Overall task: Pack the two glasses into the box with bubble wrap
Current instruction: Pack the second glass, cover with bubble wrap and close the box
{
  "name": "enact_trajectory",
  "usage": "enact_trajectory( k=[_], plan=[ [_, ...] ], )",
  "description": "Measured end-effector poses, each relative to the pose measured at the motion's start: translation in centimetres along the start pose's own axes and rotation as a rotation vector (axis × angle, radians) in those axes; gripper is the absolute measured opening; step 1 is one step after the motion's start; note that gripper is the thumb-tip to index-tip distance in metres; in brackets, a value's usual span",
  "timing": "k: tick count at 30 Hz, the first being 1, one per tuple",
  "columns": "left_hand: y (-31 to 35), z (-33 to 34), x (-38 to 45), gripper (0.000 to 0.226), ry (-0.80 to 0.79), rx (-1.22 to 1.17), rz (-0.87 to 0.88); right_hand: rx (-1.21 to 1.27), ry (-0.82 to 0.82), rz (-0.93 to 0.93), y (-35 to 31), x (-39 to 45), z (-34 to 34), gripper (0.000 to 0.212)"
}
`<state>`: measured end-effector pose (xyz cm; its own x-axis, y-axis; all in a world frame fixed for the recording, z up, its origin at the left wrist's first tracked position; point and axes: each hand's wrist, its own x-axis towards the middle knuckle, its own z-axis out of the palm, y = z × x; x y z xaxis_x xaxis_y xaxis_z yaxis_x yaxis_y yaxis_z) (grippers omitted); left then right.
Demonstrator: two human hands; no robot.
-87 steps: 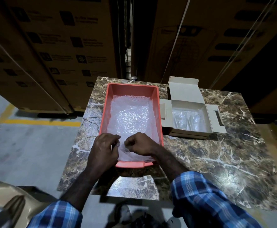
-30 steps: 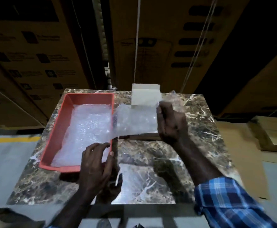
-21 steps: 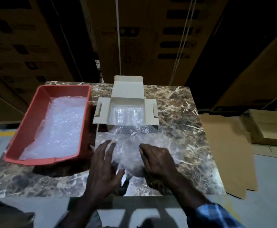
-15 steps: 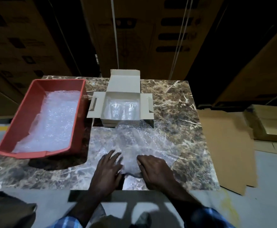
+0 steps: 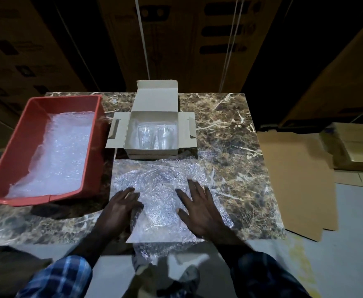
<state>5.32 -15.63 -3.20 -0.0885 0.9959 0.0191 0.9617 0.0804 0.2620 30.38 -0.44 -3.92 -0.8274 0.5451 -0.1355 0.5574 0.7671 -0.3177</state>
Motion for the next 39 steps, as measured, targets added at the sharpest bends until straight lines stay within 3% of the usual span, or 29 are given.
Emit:
enact_trajectory(
  k=[3,8,13,16,20,23,33,39],
  plan=[
    [-1.0,0.2,0.4,0.035,-0.032,-0.043,-0.027,-0.029,-0.069,0.062,0.8,-0.8,2.1,0.070],
    [0.0,0.1,0.7,0.026,0.031,-0.170,-0.001,-0.052,-0.015,0.216,0.1,-4.0,4.1,0.072],
    [0.8,-0.6,1.7,0.042,0.145,-0.371,-0.280,-0.054,0.007,0.287,-1.2,-3.6,3.9,0.068],
    [1.8,-0.4,2.9,0.060,0.110,-0.208,-0.264,-0.013,0.041,0.210,-1.5,-0.2,2.6,0.063],
    [2.4,1.4,4.4,0.079,-0.150,-0.119,-0.318,0.018,0.003,0.153,-1.0,4.8,1.4,0.063],
    [3.1,3.2,4.6,0.074,-0.243,-0.079,-0.332,0.034,-0.023,0.214,0.2,5.0,2.0,0.065],
    [2.8,6.0,5.4,0.070,-0.166,0.021,-0.191,-0.018,0.080,0.386,2.0,1.9,3.5,0.076],
    [2.5,5.9,5.5,0.067,-0.142,0.011,-0.158,0.022,0.080,0.167,0.9,5.2,2.2,0.064]
  ],
)
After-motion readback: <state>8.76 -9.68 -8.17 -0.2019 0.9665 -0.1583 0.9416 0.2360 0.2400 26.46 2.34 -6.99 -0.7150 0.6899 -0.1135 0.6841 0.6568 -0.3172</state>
